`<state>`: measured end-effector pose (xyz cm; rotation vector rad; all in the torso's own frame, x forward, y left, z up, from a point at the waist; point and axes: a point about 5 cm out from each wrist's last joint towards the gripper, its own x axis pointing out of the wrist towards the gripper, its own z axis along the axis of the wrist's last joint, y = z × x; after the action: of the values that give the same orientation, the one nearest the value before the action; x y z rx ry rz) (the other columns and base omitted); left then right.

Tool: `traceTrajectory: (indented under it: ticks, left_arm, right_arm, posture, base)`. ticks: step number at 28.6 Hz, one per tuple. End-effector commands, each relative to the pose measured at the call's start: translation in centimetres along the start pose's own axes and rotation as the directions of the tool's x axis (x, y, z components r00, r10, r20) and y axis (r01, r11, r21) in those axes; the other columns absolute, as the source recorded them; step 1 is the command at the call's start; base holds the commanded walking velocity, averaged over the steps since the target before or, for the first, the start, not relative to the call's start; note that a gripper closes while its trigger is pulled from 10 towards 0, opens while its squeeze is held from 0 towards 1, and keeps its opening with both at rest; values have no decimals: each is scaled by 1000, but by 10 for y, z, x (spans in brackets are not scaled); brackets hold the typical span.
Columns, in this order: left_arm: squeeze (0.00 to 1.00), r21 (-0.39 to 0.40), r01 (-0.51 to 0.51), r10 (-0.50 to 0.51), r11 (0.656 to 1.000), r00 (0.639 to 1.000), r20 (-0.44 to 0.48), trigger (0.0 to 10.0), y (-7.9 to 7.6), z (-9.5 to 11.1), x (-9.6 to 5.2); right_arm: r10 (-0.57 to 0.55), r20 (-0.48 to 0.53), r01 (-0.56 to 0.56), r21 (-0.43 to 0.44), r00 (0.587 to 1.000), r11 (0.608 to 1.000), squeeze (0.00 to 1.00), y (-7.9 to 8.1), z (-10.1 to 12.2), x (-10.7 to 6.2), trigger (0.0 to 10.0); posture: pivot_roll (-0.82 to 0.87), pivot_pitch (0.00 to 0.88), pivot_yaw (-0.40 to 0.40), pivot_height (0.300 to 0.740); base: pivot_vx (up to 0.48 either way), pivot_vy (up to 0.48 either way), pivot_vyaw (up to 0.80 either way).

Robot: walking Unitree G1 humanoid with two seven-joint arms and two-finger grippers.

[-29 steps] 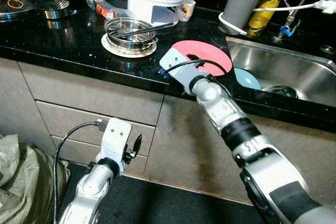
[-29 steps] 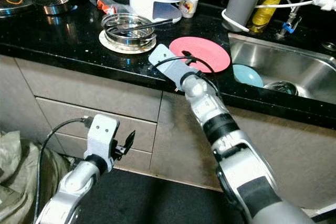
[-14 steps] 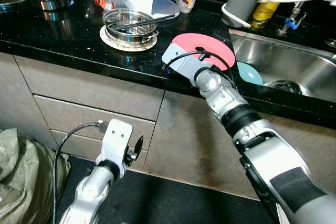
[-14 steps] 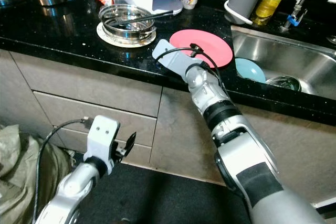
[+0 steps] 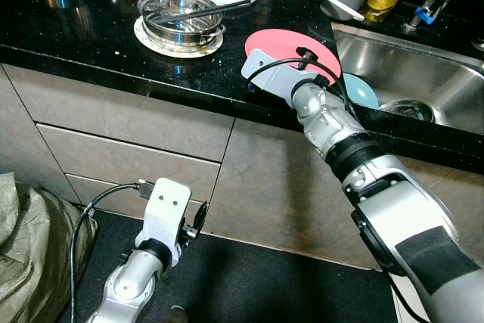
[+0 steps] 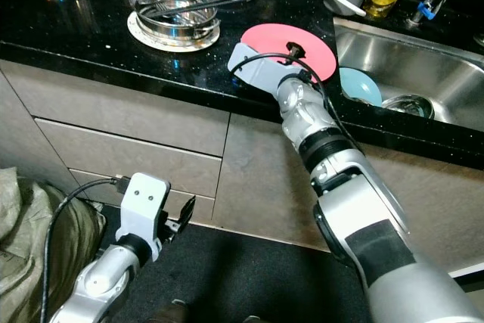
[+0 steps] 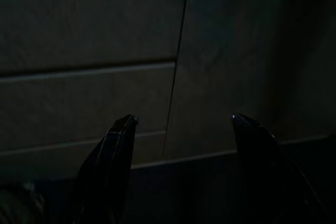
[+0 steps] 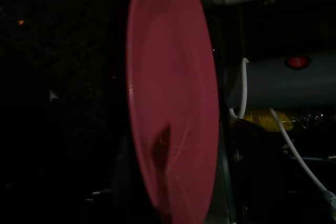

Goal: Kitchen organization

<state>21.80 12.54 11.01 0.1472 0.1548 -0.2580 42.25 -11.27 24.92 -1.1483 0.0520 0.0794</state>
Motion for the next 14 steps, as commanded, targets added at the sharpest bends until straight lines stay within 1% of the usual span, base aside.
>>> traceTrajectory:
  ticks: [1,4,6,14]
  left_arm:
    - [0,0,13,-13,1000,1000,-16,10000,-5,-1,-3]
    - [0,-1,13,-13,1000,1000,-22,10000,-5,-1,-4]
    - [0,0,13,-13,1000,1000,-26,10000,-4,-1,-4]
    - [0,4,9,-9,1000,1000,-29,10000,-3,-1,-2]
  right_arm:
    - [70,-87,-71,-8,994,997,0,20,-21,-1,0]
    - [65,-84,-66,-11,994,998,0,22,-22,-1,0]
    - [51,-59,-51,-1,997,999,0,23,-21,-1,0]
    - [4,-12,-3,23,1000,1000,0,23,-22,-2,0]
  posture:
    - [156,176,-208,740]
    - [156,181,-207,740]
    - [155,177,-205,740]
    - [158,162,-198,740]
  base:
    - [0,0,0]
    - [0,0,0]
    - [0,0,0]
    - [0,0,0]
